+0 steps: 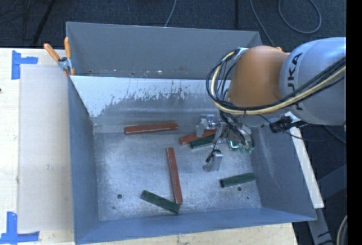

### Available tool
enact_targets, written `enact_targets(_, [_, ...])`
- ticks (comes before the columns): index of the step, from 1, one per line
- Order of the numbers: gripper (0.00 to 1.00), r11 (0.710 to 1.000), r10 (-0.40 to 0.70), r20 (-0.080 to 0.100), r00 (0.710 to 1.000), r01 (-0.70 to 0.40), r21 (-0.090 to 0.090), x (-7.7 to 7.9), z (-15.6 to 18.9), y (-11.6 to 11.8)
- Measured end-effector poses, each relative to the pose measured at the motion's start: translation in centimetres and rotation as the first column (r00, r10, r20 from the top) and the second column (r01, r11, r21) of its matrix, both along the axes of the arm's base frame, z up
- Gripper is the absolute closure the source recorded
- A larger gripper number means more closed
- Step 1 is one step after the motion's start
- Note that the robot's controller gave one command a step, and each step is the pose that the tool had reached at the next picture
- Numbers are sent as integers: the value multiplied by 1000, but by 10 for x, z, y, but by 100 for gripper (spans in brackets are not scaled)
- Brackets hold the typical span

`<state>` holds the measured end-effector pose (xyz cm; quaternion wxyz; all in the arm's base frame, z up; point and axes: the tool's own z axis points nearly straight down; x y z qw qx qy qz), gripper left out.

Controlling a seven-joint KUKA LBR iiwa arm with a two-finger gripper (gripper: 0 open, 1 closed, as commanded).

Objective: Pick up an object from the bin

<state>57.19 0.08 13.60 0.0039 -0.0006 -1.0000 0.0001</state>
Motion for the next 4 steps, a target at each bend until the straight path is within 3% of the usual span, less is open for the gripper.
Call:
enact_targets(1, [0, 990, -138, 7, 990, 138, 0, 49, -46, -14])
enact_targets(2, [100, 991, -136, 8, 991, 136, 0, 49, -45, -14])
enact_targets(3, [0, 991, -136, 8, 991, 136, 0, 49, -45, -13])
enact_targets(4, [0, 991, -134, 6, 991, 134, -2, 44, -68, -56])
